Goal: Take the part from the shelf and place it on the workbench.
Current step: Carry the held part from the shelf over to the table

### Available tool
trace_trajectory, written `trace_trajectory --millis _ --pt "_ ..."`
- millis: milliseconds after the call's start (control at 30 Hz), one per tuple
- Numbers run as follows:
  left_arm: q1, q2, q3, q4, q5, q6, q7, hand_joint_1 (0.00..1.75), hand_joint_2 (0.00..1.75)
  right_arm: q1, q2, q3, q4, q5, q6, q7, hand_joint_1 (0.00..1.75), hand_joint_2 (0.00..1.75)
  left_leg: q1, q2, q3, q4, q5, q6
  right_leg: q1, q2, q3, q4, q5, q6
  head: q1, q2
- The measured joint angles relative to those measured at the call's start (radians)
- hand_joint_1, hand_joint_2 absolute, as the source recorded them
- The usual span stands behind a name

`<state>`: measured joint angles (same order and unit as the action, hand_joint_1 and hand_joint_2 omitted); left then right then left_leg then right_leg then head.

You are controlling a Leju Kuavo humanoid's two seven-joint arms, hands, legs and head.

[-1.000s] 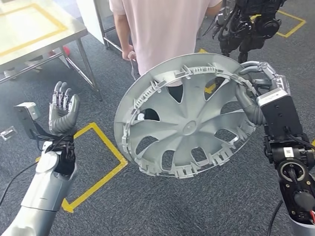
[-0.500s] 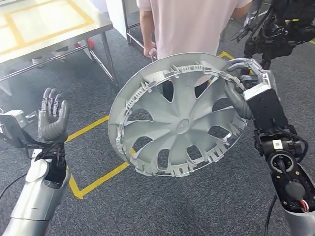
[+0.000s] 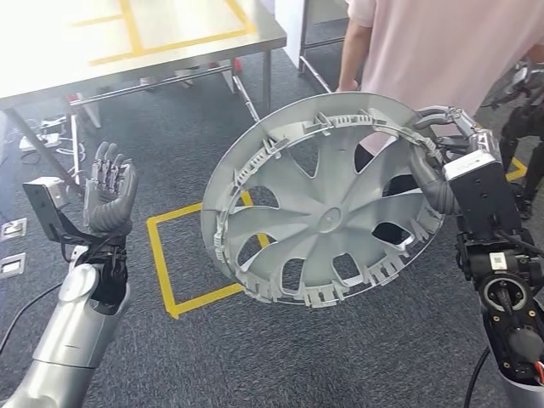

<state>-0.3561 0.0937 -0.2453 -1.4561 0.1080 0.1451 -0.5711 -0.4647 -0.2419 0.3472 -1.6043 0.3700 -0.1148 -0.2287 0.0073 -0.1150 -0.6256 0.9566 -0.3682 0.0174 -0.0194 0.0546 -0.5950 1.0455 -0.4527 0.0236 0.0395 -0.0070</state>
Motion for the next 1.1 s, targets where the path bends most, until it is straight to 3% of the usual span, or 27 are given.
trace_trajectory --millis 67,133,167,233,267,300,367,400,467,533,567,633,667,733,800,833,867,900,933,1000,1033,1100 --pt "0.001 0.001 0.0 -0.001 0.0 0.0 0.001 0.0 1.75 -0.002 0.0 0.0 0.002 0.0 0.0 -0.001 1.75 1.75 0.005 -0.026 -0.009 0.0 0.005 -0.009 0.001 0.031 0.032 -0.063 0.016 -0.006 0.0 0.0" --pt "0.004 0.003 0.0 -0.002 0.0 0.0 0.002 0.0 1.75 -0.004 0.001 0.001 0.003 0.0 0.0 -0.001 1.75 1.75 0.008 -0.049 -0.017 -0.003 0.012 -0.023 0.001 0.009 0.044 -0.079 0.013 -0.008 0.002 0.0" --pt "0.005 0.004 0.0 -0.003 0.0 0.0 0.002 0.0 1.75 -0.005 0.001 0.001 0.003 0.0 0.0 -0.001 1.75 1.75 0.005 -0.039 -0.021 0.0 0.01 -0.028 -0.001 -0.006 0.049 -0.088 0.015 -0.012 0.002 0.0" --pt "0.0 0.007 0.0 -0.005 0.0 0.0 0.002 0.0 1.75 -0.007 0.003 0.001 0.003 0.0 0.0 -0.002 1.75 1.75 -0.004 0.024 -0.05 0.056 -0.024 -0.037 -0.007 -0.038 0.061 -0.107 0.02 -0.02 -0.011 0.0" --pt "-0.002 0.008 0.0 -0.005 0.0 0.0 0.001 0.0 1.75 -0.008 0.003 0.001 0.003 0.0 0.0 -0.002 1.75 1.75 -0.005 0.063 -0.079 0.116 -0.054 -0.041 -0.005 -0.051 0.062 -0.11 0.021 -0.024 -0.019 0.0" --pt "-0.002 0.009 0.0 -0.005 0.0 0.0 0.001 0.0 1.75 -0.008 0.003 0.001 0.004 0.0 0.0 -0.002 1.75 1.75 -0.003 0.087 -0.115 0.187 -0.084 -0.044 -0.004 -0.065 0.062 -0.11 0.021 -0.027 -0.026 0.0" --pt "0.002 0.009 0.0 -0.005 0.0 0.0 0.001 0.0 1.75 -0.005 0.003 0.002 0.005 0.0 0.001 -0.002 1.75 1.75 0.004 0.104 -0.163 0.281 -0.109 -0.051 -0.003 -0.094 0.062 -0.11 0.019 -0.027 -0.035 0.0" --pt "0.003 0.01 0.0 -0.005 0.0 0.0 0.002 0.0 1.75 -0.004 0.003 0.002 0.006 0.0 0.001 -0.002 1.75 1.75 0.007 0.109 -0.159 0.275 -0.096 -0.053 -0.004 -0.108 0.063 -0.109 0.018 -0.026 -0.04 0.0" --pt "0.002 0.011 0.0 -0.005 0.0 0.0 0.002 0.0 1.75 -0.004 0.003 0.003 0.006 0.0 0.001 -0.002 1.75 1.75 0.011 0.133 -0.092 0.152 -0.035 -0.056 -0.005 -0.134 0.066 -0.106 0.013 -0.02 -0.05 0.0" --pt "-0.002 0.011 0.0 -0.006 0.0 0.0 0.002 0.0 1.75 -0.006 0.003 0.003 0.006 0.0 0.001 -0.002 1.75 1.75 0.003 0.172 -0.024 0.029 0.003 -0.047 0.0 -0.155 0.068 -0.101 0.005 -0.008 -0.059 0.0" --pt "-0.003 0.012 0.0 -0.007 0.0 0.001 0.002 0.0 1.75 -0.007 0.003 0.002 0.006 0.0 0.001 -0.002 1.75 1.75 0.0 0.181 -0.01 0.002 0.006 -0.04 0.004 -0.165 0.07 -0.099 0.001 -0.002 -0.059 0.0" --pt "-0.002 0.013 0.0 -0.008 0.0 0.001 0.002 0.0 1.75 -0.008 0.004 0.002 0.006 0.0 0.002 -0.002 1.75 1.75 -0.003 0.16 -0.011 -0.002 0.003 -0.023 0.008 -0.185 0.076 -0.1 -0.004 0.007 -0.054 0.0" --pt "-0.001 0.014 0.0 -0.009 0.0 0.001 0.003 0.0 1.75 -0.009 0.004 0.002 0.006 0.0 0.002 -0.001 1.75 1.75 -0.001 0.149 -0.01 -0.003 0.002 -0.017 0.006 -0.183 0.077 -0.098 -0.011 0.013 -0.05 0.0" --pt "-0.003 0.014 0.0 -0.012 0.0 0.001 0.005 0.0 1.75 -0.009 0.004 0.001 0.005 0.0 0.003 -0.001 1.75 1.75 0.006 0.126 -0.004 -0.007 0.003 -0.005 0.001 -0.137 0.059 -0.048 -0.048 0.021 -0.042 0.0" --pt "-0.006 0.013 0.0 -0.013 0.001 0.002 0.008 0.0 1.75 -0.005 0.004 -0.001 0.004 0.0 0.004 0.0 1.75 1.75 0.007 0.102 -0.002 -0.008 0.004 0.004 0.0 -0.077 -0.003 0.087 -0.113 0.023 -0.026 0.0" --pt "-0.006 0.012 0.0 -0.013 0.002 0.003 0.011 0.0 1.75 -0.002 0.004 -0.002 0.004 0.0 0.004 0.0 1.75 1.75 0.005 0.091 -0.002 -0.007 0.003 0.006 0.001 -0.064 -0.04 0.16 -0.138 0.023 -0.019 0.0" --pt "-0.005 0.011 0.0 -0.013 0.003 0.005 0.014 0.0 1.75 0.002 0.004 -0.002 0.004 0.0 0.005 0.0 1.75 1.75 0.003 0.08 -0.002 -0.006 0.002 0.008 0.002 -0.059 -0.067 0.207 -0.146 0.021 -0.013 0.0" --pt "-0.004 0.01 0.0 -0.013 0.004 0.006 0.016 0.0 1.75 0.006 0.004 -0.003 0.004 0.0 0.006 0.0 1.75 1.75 0.001 0.069 -0.001 -0.004 0.001 0.009 0.003 -0.058 -0.077 0.216 -0.133 0.019 -0.009 0.0" --pt "-0.004 0.009 0.0 -0.013 0.005 0.009 0.017 0.0 1.75 0.008 0.004 -0.003 0.004 -0.001 0.006 -0.001 1.75 1.75 -0.001 0.06 0.0 -0.002 0.0 0.01 0.003 -0.057 -0.069 0.181 -0.101 0.014 -0.005 0.0" --pt "-0.004 0.009 0.0 -0.013 0.006 0.014 0.018 0.0 1.75 0.008 0.004 -0.006 0.004 -0.003 0.008 -0.002 1.75 1.75 -0.002 0.044 0.003 0.001 -0.003 0.008 0.005 -0.047 -0.016 0.042 -0.019 0.002 0.001 0.0" --pt "-0.004 0.008 0.0 -0.013 0.007 0.018 0.018 0.0 1.75 0.008 0.004 -0.007 0.003 -0.005 0.008 -0.002 1.75 1.75 -0.003 0.037 0.002 0.002 -0.003 0.006 0.007 -0.041 0.009 -0.018 0.007 -0.004 0.002 0.0" --pt "-0.002 0.008 0.0 -0.013 0.008 0.024 0.018 0.0 1.75 0.007 0.004 -0.009 0.003 -0.007 0.007 -0.003 1.75 1.75 -0.005 0.031 -0.006 0.006 -0.003 -0.001 0.01 -0.031 0.032 -0.07 0.014 -0.01 0.005 0.0"
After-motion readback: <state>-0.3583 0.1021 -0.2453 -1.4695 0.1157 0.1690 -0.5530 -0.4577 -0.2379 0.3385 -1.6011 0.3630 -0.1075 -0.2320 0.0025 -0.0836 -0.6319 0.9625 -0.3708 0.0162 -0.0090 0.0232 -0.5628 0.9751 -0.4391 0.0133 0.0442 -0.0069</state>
